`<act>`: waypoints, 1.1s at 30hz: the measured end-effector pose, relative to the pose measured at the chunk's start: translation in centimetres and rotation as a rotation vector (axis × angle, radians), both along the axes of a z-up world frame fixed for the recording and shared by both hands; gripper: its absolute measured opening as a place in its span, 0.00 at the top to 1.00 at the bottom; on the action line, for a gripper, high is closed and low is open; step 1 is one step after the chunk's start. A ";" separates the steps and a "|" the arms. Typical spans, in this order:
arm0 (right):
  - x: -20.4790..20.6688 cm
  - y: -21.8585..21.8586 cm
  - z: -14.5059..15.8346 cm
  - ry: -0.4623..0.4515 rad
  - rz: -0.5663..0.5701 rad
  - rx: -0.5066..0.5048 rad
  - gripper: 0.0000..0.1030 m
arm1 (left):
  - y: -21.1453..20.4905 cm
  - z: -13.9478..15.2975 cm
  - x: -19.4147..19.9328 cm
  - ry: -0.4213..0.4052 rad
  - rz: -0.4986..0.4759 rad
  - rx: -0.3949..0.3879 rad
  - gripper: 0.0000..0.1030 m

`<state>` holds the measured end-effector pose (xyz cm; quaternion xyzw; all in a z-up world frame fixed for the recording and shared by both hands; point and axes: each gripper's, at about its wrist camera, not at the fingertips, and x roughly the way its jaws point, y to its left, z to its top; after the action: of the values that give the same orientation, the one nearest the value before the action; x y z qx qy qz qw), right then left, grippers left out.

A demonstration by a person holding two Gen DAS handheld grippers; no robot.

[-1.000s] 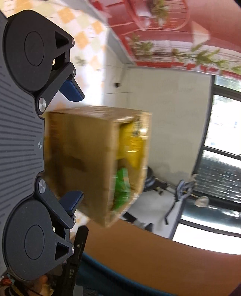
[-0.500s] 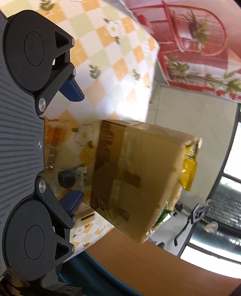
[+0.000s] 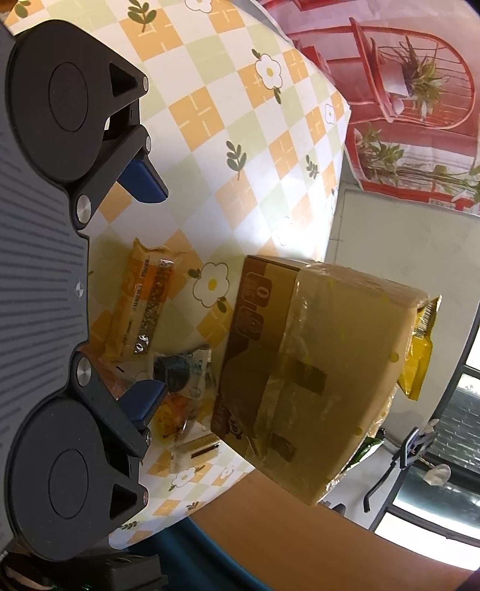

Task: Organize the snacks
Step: 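Lower the right tool onto the orange bread pack and close on it, then close the left tool on the black-filled snack pack while the right tool holds the bread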

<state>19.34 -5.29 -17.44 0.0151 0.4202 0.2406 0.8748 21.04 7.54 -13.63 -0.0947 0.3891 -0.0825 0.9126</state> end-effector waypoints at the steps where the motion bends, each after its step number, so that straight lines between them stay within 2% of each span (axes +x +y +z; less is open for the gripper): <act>1: -0.1 0.2 -0.2 0.000 0.008 -0.021 0.07 | 0.0 0.0 0.0 0.001 0.002 0.001 0.00; 3: -0.2 0.4 -0.8 -0.010 0.007 -0.066 0.16 | -0.1 0.0 0.0 0.001 0.004 0.004 0.00; 4: -0.2 0.1 -1.0 -0.007 0.004 -0.067 0.16 | -0.1 0.0 0.0 0.002 0.005 0.006 0.00; 7: -0.1 -1.3 -1.0 -0.011 -0.041 -0.021 0.24 | -0.2 -0.1 0.3 0.007 0.009 0.011 0.01; 13: 0.3 -4.9 -1.1 -0.028 -0.208 -0.033 0.25 | 0.0 1.4 1.8 -0.035 0.007 0.029 0.02; 20: 0.7 -9.5 -1.4 -0.048 -0.409 -0.033 0.25 | -0.1 5.8 4.7 -0.182 0.003 0.079 0.04; 28: 0.2 -11.0 -1.6 -0.087 -0.469 -0.044 0.25 | -0.7 10.4 7.6 -0.358 0.010 0.129 0.05; 33: 0.2 -11.1 -2.1 -0.096 -0.470 -0.035 0.23 | -1.0 10.5 8.5 -0.370 0.006 0.137 0.05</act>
<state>19.51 -16.42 -19.50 0.0860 0.3672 0.0234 0.9259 29.55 6.53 -3.17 -0.0166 0.2189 -0.0689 0.9732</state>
